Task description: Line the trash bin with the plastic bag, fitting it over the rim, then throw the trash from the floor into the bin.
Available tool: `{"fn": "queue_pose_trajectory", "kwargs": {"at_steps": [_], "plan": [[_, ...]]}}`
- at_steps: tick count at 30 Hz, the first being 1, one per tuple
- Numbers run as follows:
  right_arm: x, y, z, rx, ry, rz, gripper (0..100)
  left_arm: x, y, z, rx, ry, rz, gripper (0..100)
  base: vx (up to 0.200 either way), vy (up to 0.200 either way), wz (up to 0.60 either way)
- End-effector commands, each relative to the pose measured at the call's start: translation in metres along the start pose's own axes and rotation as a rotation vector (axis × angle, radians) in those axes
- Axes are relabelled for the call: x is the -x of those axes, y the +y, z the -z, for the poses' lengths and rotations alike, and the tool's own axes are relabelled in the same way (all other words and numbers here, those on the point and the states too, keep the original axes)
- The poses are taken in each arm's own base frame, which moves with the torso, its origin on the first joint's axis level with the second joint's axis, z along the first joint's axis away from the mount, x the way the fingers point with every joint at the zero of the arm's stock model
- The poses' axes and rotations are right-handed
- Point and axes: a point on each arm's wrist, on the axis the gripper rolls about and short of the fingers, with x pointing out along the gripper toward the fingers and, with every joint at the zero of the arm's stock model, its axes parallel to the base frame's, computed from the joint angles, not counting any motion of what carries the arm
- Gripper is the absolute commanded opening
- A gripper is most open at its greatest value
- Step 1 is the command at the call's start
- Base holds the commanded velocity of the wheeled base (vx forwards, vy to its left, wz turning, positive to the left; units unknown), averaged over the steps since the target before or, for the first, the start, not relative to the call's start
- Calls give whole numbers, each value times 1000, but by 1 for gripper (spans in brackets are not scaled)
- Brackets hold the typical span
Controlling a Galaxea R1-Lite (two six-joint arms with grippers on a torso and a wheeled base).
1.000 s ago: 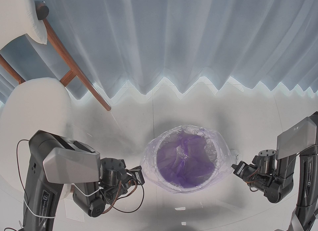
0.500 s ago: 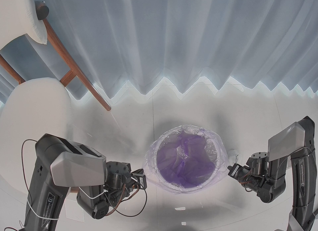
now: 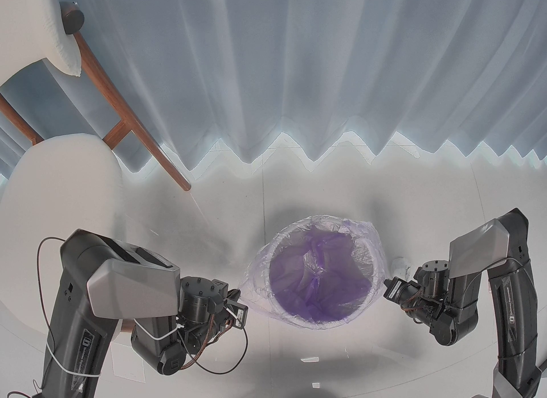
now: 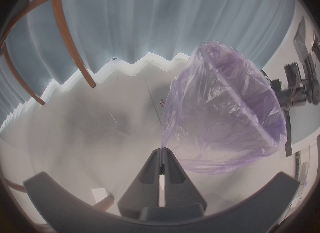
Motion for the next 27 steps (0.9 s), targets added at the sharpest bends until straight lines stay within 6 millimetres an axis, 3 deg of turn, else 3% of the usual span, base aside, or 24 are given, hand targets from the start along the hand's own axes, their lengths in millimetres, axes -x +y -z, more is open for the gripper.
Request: {"fn": "queue_pose_trajectory", "kwargs": {"at_steps": [1, 6, 7, 8, 11, 14, 18, 20, 24, 27], "plan": [[-6, 0, -1, 21, -21, -13, 0, -2, 2, 2, -25, 19, -5, 0, 0, 0, 0], [-6, -3, 2, 38, -10, -5, 0, -4, 4, 7, -41, 36, -1, 0, 0, 0, 0], [-5, -3, 2, 35, -9, -4, 0, -4, 5, 8, -39, 36, -2, 100, 0, 0, 0], [-5, -3, 2, 33, -8, -3, 100, -4, 5, 8, -38, 35, -1, 100, 0, 0, 0], [-4, -3, 2, 30, -8, -2, 100, -2, 4, 6, -32, 20, 20, 100, 0, 0, 0], [16, 3, -10, 15, -20, -2, 100, 9, 3, -2, -25, -9, 36, 100, 0, 0, 0], [44, 7, -19, -5, 0, -24, 100, 37, -1, -20, -27, -32, 62, 100, 0, 0, 0], [48, 7, -21, -6, -1, -29, 100, 44, -2, -23, -23, -39, 68, 100, 0, 0, 0], [69, 5, -32, -19, -19, -17, 100, 83, -12, -36, -25, -58, 125, 100, 0, 0, 0], [76, 3, -33, -22, -19, -7, 100, 97, -15, -39, -32, -63, 145, 100, 0, 0, 0]]}}
